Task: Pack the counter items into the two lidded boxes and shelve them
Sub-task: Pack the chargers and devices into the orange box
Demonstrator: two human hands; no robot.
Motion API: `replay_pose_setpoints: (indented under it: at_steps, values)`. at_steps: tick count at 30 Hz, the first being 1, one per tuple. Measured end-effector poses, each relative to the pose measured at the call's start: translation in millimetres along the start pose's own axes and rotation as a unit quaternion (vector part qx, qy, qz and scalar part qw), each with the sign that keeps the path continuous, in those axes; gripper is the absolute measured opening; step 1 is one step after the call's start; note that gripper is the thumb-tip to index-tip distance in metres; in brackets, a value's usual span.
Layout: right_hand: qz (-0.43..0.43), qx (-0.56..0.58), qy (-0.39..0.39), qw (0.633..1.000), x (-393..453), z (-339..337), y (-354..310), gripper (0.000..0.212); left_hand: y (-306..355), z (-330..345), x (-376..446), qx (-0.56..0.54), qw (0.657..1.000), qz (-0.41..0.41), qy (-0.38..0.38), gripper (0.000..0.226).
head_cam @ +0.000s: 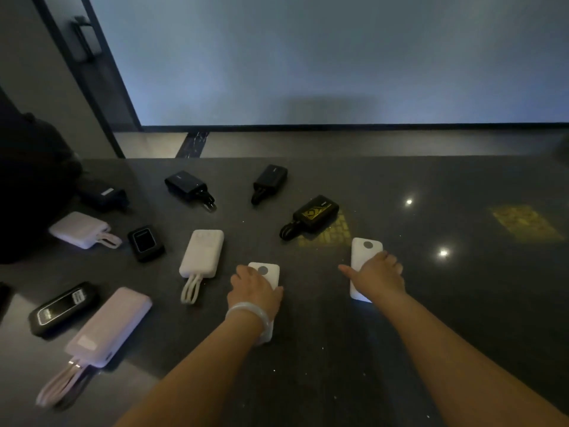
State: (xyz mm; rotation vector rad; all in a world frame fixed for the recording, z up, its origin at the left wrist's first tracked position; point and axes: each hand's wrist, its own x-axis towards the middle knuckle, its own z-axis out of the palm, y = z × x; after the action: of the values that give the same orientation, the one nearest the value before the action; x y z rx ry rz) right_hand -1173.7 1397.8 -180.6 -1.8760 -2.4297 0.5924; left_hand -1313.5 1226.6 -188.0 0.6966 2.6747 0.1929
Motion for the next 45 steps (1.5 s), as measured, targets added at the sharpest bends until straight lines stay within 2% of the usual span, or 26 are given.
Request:
replay_pose_setpoints:
  at_steps: [4,8,13,22,26,31,37,39,42,45]
  values:
    - [0.041,-0.007,-0.008,0.999,16,10,-4,0.112,23,4,12,0.02,0.999,0.021,0.027,0.085]
    - [0.012,-0.006,0.036,0.999,16,20,2,0.1,39,18,20,0.004,0.998,0.017,0.059,0.086]
    - [-0.021,-0.02,0.044,0.999,19,22,5,0.097,35,30,25,0.018,0.995,0.019,0.101,0.089]
    - [-0.033,-0.023,0.062,0.997,13,23,8,0.092,32,31,25,0.003,0.995,0.029,0.099,0.091]
    - [-0.046,-0.063,0.082,0.994,-9,28,13,0.084,31,27,23,-0.004,0.996,0.037,0.082,0.099]
    - [-0.002,-0.041,0.06,0.997,-44,32,22,0.082,27,19,22,-0.003,0.996,0.074,0.048,0.111]
    - [0.089,0.016,0.028,0.996,-101,32,55,0.075,30,13,14,0.003,0.995,0.103,-0.016,0.094]
    - [0.09,0.035,0.03,0.995,-115,31,63,0.072,29,16,7,0.012,0.993,0.116,-0.003,0.089]
    - [0.126,0.06,0.049,0.989,-141,20,81,0.072,39,21,-17,0.003,0.983,0.183,0.014,0.08]
    - [0.153,0.092,0.081,0.981,-164,3,106,0.072,60,22,-45,-0.011,0.967,0.255,-0.015,0.074]
